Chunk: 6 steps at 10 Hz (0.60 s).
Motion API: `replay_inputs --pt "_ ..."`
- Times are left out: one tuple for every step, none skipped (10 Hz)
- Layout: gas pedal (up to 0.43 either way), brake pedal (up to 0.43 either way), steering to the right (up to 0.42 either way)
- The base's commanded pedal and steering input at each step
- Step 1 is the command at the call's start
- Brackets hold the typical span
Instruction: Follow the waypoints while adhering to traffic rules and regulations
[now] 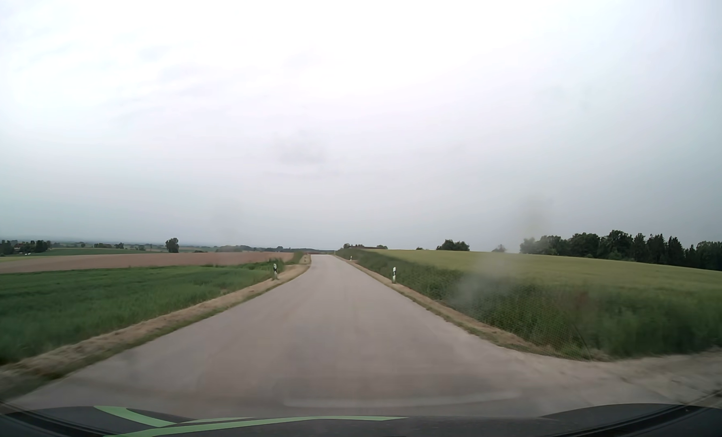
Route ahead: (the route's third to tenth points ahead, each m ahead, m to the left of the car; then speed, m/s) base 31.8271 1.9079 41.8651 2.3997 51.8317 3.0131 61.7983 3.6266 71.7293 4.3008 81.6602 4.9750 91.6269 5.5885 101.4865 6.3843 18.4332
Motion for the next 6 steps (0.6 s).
replay_inputs --pt "0.079 0.000 -0.005" --pt "0.079 0.000 -0.006" --pt "0.079 0.000 -0.005" --pt "0.079 0.000 -0.005" --pt "0.079 0.000 -0.006" --pt "0.079 0.000 -0.006"
